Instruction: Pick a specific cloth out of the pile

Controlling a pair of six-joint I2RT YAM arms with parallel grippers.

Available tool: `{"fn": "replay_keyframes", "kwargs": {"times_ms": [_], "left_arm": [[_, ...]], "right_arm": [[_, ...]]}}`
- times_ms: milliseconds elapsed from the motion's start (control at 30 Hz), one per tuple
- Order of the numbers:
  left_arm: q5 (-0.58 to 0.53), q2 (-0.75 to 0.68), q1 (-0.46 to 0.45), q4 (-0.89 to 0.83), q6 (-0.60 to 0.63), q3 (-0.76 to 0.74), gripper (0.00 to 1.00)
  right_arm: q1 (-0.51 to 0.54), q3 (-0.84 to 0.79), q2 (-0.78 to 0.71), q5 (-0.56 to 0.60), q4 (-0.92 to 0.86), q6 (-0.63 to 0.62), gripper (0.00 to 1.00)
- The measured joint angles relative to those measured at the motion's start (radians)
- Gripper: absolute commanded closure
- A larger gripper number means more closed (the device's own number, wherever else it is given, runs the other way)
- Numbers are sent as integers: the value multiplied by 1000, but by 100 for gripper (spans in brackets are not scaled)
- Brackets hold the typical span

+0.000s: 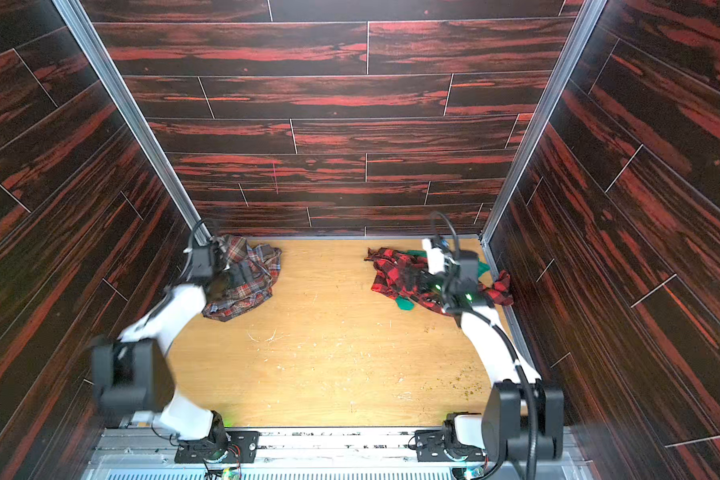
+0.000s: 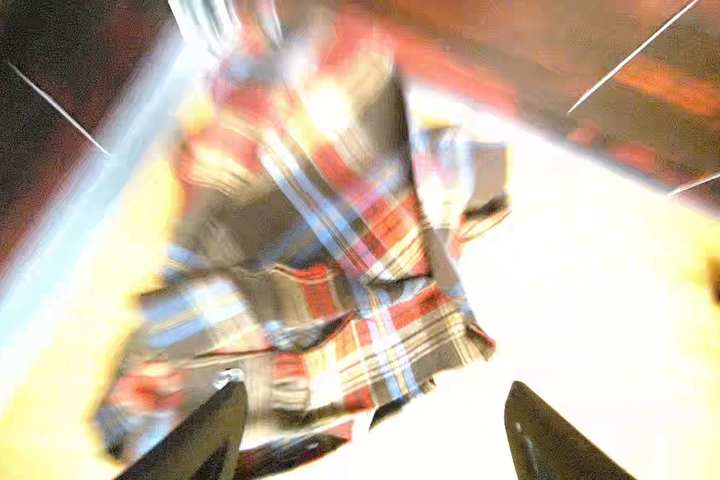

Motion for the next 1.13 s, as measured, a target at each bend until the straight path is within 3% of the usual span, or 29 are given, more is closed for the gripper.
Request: {"fn": "replay_keyframes", "kwargs": {"times_ms": [133, 200, 300, 467, 600, 833, 1033, 1133], "left_arm": [[-126, -187, 0, 295, 97, -317, 1], [-185, -163, 0, 402, 126, -438, 1], [-223, -77, 0, 426, 112, -502, 1], [-240, -51, 0, 607, 90, -586, 1], [-227, 95, 0, 863, 96, -610, 1], [-205, 111, 0, 887, 109, -610, 1], [-150, 110, -6, 878, 139, -594, 1], [-131, 110, -8, 874, 147, -589, 1]], "right_arm": [[-14, -229, -103, 230, 188, -30, 1], [-22, -349, -124, 327, 299, -63, 1], [-43, -500, -108, 398, 431, -75, 1], [-58, -660, -65, 409, 621, -58, 1], [-79, -659, 16, 389, 802, -56, 1], [-104, -603, 249, 289, 1049, -63, 1], [-140, -590, 269, 222, 1068, -59, 1], [-138, -583, 269, 257, 1077, -40, 1]]}}
